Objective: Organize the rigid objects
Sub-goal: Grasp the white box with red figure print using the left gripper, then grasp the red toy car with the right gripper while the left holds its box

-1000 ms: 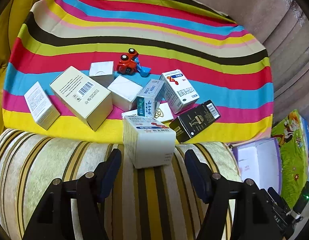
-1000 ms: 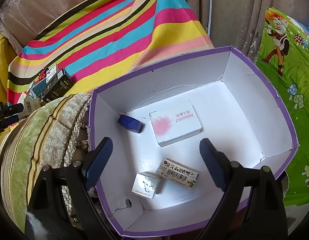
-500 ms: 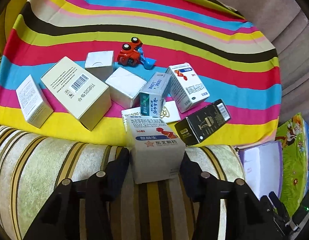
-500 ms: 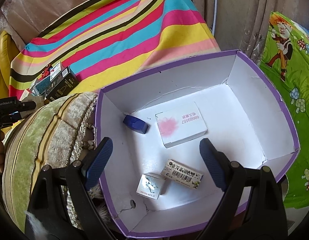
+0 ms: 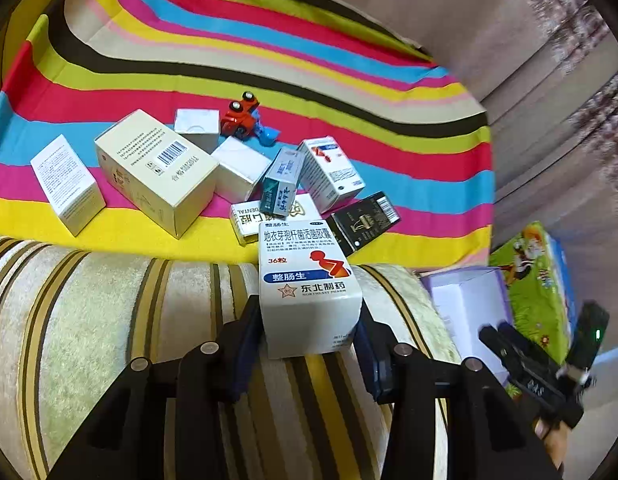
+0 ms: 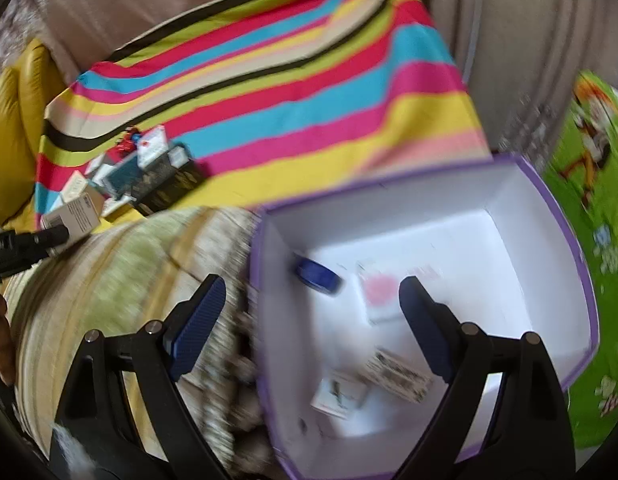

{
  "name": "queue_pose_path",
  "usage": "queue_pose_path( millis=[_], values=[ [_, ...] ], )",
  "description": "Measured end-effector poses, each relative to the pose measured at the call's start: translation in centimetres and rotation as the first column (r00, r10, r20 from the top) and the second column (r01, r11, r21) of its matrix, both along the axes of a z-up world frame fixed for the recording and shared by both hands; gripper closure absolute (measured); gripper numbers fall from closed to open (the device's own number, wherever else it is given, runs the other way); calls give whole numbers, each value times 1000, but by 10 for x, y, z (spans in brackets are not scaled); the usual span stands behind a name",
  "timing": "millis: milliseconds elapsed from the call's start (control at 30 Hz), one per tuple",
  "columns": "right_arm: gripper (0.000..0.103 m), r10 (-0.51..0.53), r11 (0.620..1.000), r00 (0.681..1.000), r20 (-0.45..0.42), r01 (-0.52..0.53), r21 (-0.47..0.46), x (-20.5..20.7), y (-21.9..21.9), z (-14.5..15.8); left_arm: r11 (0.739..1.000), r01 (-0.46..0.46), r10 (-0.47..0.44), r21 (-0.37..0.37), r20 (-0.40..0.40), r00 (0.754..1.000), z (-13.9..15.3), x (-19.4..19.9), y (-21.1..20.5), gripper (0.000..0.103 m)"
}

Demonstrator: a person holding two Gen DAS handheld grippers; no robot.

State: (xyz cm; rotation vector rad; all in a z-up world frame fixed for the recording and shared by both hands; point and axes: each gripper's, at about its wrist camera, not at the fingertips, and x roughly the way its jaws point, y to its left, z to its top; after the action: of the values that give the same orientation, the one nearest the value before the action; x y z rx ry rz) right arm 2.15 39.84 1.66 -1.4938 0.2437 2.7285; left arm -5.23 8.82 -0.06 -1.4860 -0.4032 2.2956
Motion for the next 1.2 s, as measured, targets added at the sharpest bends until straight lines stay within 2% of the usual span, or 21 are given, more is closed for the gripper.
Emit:
queue_pose_path(
  millis=[167,400,533,733,1067,1200],
  values=[
    [13,119,993,992,-49,-118,6,-28,-41,19,1000,-4,4,-2,-68,998,7,6,-13,59],
    [13,249,968,967,-53,-247,43,-73,-98,32,999,-43,43,1,-171,984,20,20,-43,59],
    [13,291,956,954,-74,-286,72,-93,-121,44,998,-53,57,30,-171,984,17,18,-53,59],
    [13,305,951,951,-52,-301,70,-127,-147,52,997,-62,67,35,-191,979,17,27,-63,59],
    [13,372,921,928,-13,-368,127,-154,-183,48,985,-107,132,136,-190,973,12,29,-89,59],
    [13,377,921,926,-7,-374,110,-162,-187,46,978,-135,165,158,-202,965,14,28,-98,59]
  ],
)
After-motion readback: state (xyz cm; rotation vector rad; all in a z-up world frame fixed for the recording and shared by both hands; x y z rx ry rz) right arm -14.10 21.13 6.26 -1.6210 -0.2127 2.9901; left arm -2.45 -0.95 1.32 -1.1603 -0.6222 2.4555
